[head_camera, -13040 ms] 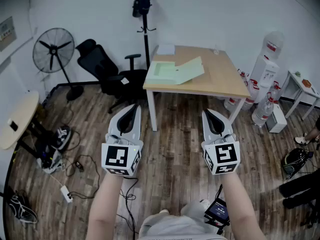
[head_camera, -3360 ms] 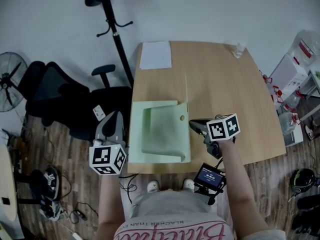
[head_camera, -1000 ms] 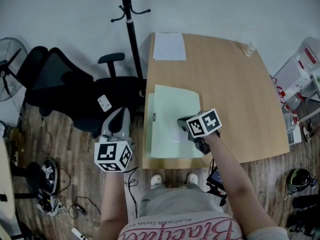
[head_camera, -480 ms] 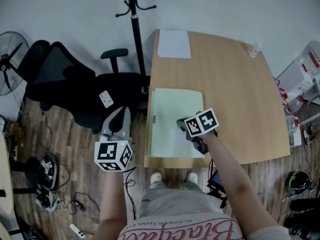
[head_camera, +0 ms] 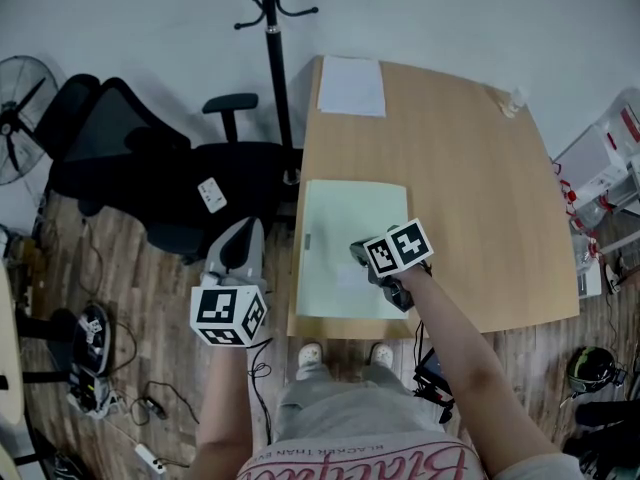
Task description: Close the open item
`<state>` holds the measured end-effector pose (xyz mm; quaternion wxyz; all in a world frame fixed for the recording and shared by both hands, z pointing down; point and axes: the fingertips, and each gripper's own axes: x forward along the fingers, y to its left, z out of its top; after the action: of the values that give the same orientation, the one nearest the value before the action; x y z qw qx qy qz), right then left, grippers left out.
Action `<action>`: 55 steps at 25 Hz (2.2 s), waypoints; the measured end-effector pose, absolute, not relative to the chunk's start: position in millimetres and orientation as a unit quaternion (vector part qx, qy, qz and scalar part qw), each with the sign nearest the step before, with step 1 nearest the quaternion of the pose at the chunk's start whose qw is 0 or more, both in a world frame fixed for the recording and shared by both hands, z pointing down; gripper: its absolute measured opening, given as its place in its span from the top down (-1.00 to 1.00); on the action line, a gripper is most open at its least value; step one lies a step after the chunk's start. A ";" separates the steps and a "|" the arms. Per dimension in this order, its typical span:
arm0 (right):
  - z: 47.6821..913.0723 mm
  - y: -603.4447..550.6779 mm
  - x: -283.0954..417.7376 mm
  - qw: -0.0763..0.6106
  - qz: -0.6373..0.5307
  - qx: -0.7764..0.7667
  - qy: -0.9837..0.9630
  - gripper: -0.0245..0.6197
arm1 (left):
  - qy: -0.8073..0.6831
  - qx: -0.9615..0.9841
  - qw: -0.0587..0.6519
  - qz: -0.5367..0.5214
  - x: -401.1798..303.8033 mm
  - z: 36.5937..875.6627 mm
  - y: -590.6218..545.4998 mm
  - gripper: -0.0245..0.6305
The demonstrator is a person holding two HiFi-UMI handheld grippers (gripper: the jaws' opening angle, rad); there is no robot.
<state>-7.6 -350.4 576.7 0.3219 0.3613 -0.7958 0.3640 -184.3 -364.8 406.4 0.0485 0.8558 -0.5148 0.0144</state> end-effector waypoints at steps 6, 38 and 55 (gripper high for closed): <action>579.6 -350.5 -10.2 0.340 0.352 0.360 -0.794 0.91 | -0.511 0.857 0.057 0.020 -180.3 414.3 -364.0 0.88; 575.6 -352.7 -82.0 0.500 0.091 0.269 -0.818 0.91 | -0.504 0.859 0.082 0.036 -175.0 439.7 -366.0 0.88; 589.0 -361.7 -100.2 0.512 0.077 0.260 -0.815 0.92 | -0.504 0.860 0.078 0.023 -169.6 434.9 -367.3 0.88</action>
<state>-100.2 -361.7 589.0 0.5122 0.2603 -0.8149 0.0766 -169.6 -367.3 434.9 0.0784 0.8601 -0.5036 0.0227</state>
